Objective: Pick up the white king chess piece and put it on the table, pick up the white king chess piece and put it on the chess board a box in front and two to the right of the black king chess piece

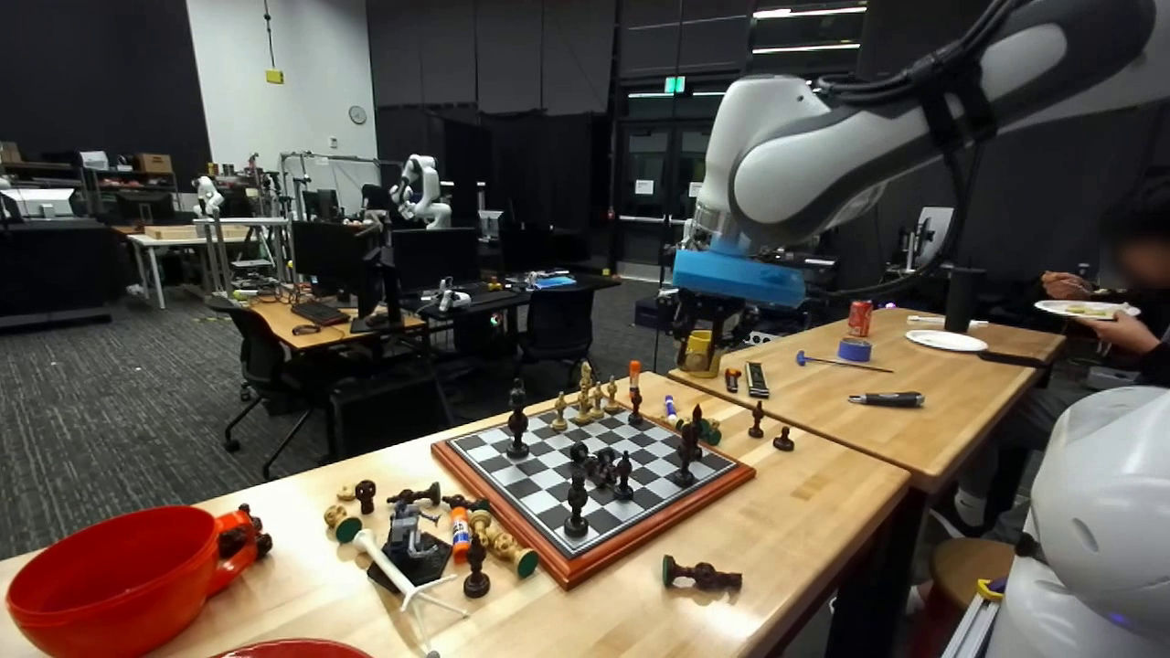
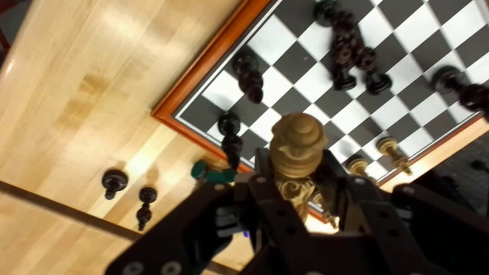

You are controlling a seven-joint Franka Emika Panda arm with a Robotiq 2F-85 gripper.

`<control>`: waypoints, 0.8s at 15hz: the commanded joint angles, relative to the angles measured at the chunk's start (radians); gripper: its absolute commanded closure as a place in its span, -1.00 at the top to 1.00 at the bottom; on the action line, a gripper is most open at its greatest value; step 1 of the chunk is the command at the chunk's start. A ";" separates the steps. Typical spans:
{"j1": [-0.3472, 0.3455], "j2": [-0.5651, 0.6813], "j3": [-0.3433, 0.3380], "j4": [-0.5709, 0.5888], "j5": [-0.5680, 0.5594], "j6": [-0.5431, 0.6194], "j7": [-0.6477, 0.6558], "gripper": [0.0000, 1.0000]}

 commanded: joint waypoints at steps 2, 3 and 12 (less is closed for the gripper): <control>0.040 0.210 0.025 0.188 0.266 -0.091 -0.224 -0.83; 0.039 0.270 0.027 0.231 0.316 -0.110 -0.261 -0.83; -0.012 0.555 0.041 0.491 0.407 -0.302 -0.384 -0.33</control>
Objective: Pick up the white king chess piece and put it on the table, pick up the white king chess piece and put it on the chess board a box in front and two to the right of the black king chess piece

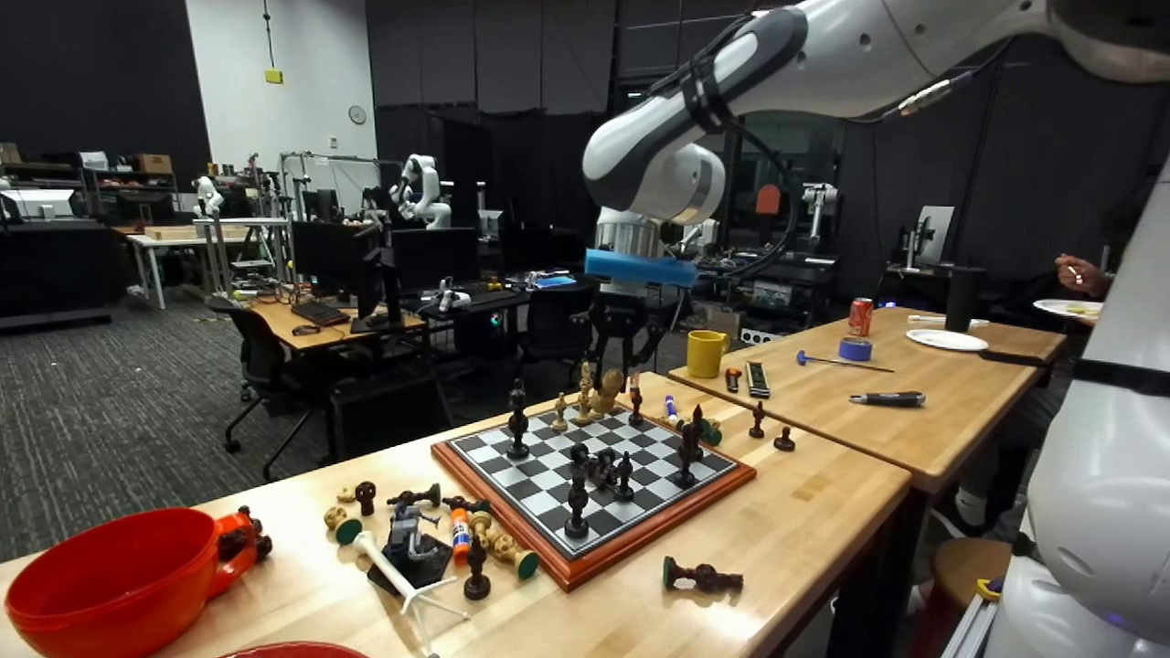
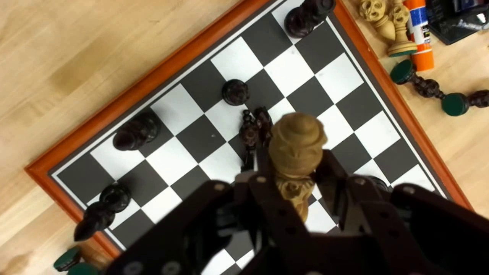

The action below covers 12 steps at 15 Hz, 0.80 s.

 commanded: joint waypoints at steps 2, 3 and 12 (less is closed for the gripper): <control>-0.019 0.014 0.015 0.017 0.001 -0.011 -0.005 -0.33; -0.018 0.012 0.016 0.017 0.001 -0.014 -0.005 -0.33; -0.004 0.177 0.028 0.415 0.064 -0.449 -0.153 -0.83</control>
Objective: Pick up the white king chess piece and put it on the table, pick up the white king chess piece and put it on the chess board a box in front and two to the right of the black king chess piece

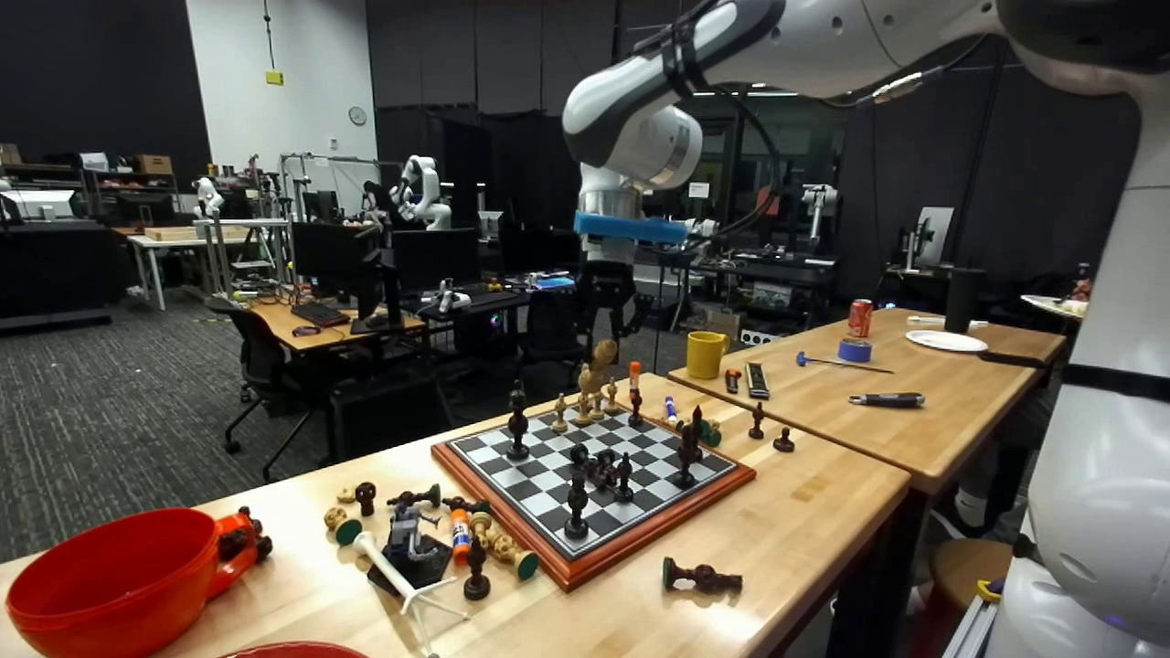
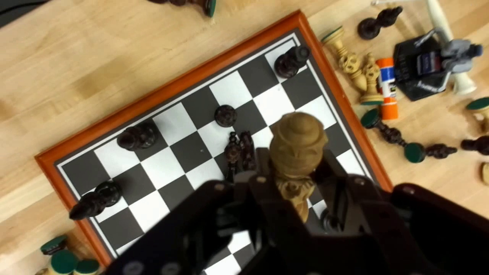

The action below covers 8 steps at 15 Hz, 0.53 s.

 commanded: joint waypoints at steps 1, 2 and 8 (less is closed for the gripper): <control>-0.003 0.141 0.017 0.260 0.053 -0.235 -0.066 -0.83; -0.002 0.183 0.020 0.323 0.057 -0.277 -0.066 -0.83; 0.002 0.440 0.019 0.664 0.034 -0.403 -0.042 -0.83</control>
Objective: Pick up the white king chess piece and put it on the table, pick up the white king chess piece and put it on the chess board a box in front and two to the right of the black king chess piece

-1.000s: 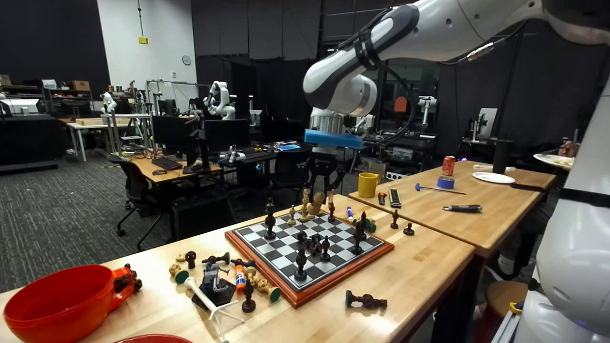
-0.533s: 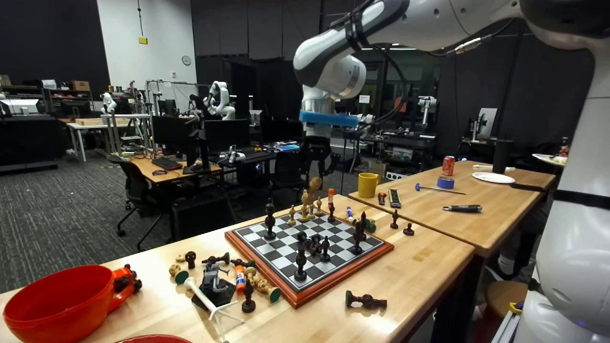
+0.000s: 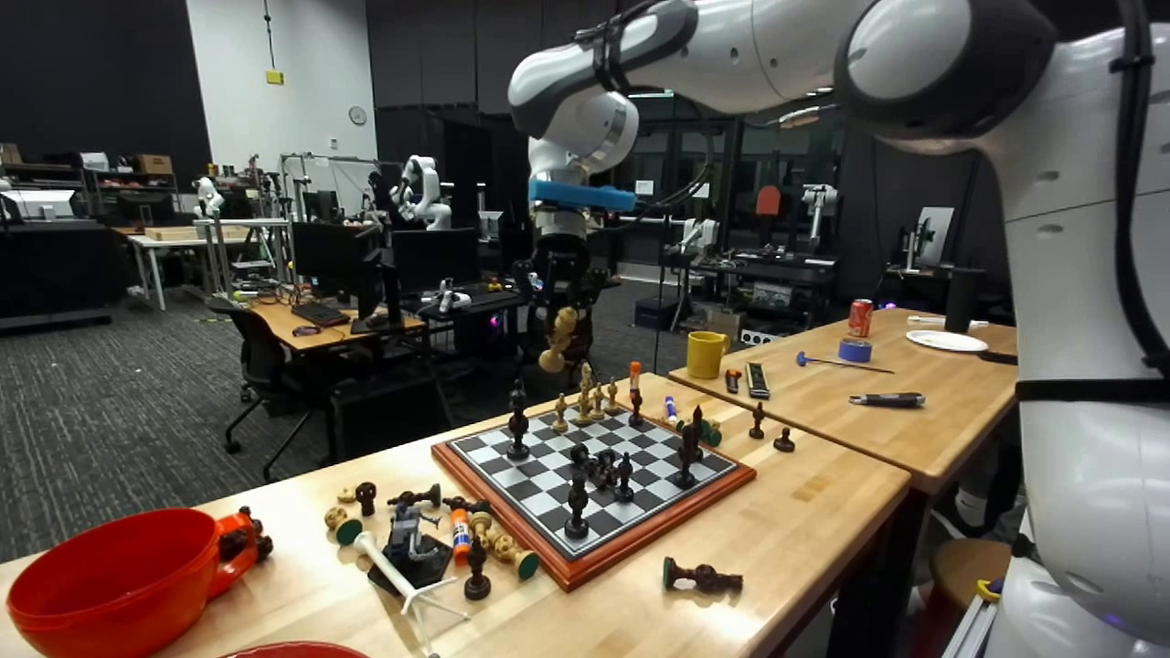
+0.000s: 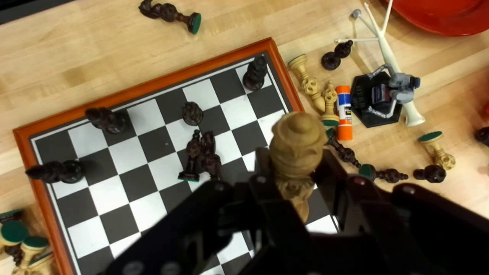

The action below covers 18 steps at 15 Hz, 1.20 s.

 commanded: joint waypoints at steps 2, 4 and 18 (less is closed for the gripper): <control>-0.004 0.213 -0.007 0.306 -0.001 -0.111 0.013 -0.83; -0.004 0.285 -0.015 0.414 -0.009 -0.142 0.031 -0.83; -0.040 0.490 -0.036 0.686 -0.011 -0.278 0.090 -0.33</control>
